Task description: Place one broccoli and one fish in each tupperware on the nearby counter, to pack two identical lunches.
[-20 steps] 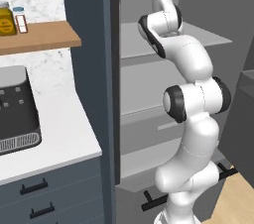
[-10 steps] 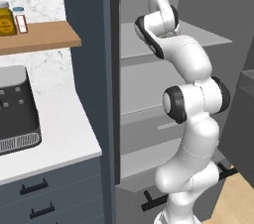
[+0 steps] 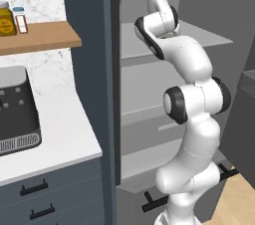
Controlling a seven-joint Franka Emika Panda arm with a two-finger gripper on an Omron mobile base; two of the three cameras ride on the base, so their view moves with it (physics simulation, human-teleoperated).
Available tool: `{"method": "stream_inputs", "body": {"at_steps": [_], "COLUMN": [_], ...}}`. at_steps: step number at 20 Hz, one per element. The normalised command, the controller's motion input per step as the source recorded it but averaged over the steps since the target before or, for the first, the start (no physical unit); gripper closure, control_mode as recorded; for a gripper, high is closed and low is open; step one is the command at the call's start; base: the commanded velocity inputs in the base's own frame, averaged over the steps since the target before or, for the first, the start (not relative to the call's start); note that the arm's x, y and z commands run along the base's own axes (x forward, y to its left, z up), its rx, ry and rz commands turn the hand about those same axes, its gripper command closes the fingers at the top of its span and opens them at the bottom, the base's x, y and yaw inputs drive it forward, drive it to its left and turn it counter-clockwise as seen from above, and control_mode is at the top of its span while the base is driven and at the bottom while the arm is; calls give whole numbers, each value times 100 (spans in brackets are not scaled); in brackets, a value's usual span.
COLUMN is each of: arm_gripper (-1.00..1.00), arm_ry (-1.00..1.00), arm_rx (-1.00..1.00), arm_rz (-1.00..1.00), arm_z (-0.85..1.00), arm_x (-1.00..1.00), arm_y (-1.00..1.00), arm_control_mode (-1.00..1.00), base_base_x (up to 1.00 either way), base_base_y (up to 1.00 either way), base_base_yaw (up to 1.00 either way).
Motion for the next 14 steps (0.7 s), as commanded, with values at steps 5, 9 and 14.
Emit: {"method": "stream_inputs", "body": {"at_steps": [5,9,14], "arm_gripper": [-100,100,100], "arm_ry": [0,2,1], "arm_rx": [0,0,0], "arm_rz": [0,0,0], "arm_z": [0,0,0], "arm_x": [0,0,-2], "arm_y": [0,0,0], "arm_control_mode": [-100,-100,-100], "base_base_x": [0,0,0], "base_base_y": [0,0,0], "base_base_yaw": [0,0,0]}}
